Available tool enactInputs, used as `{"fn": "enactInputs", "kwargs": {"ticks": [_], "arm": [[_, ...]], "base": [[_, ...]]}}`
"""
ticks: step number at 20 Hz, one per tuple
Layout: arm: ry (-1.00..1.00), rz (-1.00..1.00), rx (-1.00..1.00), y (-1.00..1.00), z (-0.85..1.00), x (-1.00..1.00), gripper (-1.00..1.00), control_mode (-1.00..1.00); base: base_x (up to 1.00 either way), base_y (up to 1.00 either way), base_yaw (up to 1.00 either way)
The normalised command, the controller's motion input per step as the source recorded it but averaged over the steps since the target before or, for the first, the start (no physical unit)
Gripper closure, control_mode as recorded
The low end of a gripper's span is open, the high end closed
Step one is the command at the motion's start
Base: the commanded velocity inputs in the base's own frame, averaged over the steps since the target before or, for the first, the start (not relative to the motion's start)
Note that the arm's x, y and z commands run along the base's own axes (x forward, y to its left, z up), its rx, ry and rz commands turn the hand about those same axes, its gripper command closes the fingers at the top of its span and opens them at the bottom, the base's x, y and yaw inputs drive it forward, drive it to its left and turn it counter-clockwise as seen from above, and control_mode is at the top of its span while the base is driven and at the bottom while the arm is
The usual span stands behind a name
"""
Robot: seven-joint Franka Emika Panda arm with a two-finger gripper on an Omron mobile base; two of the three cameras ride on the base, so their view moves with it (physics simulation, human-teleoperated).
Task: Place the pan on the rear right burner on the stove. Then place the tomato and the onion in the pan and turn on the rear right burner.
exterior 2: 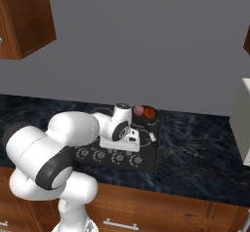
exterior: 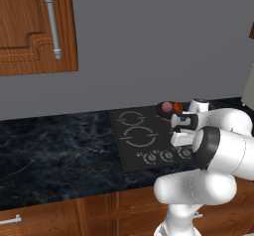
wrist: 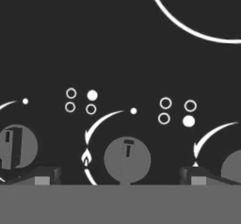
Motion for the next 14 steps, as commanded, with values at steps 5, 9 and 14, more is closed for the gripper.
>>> {"fn": "enactInputs", "kwargs": {"ticks": [5, 9, 14], "arm": [[0.00, 0.00, 0.11, 0.00, -0.21, -0.04, -1.00, -1.00], [0.00, 0.00, 0.06, 0.00, -0.12, -0.04, -1.00, -1.00], [0.00, 0.01, 0.00, 0.05, 0.00, 0.00, -1.00, -1.00]], "base": [[0.00, 0.00, 0.00], [0.00, 0.00, 0.00], [0.00, 0.00, 0.00]]}}
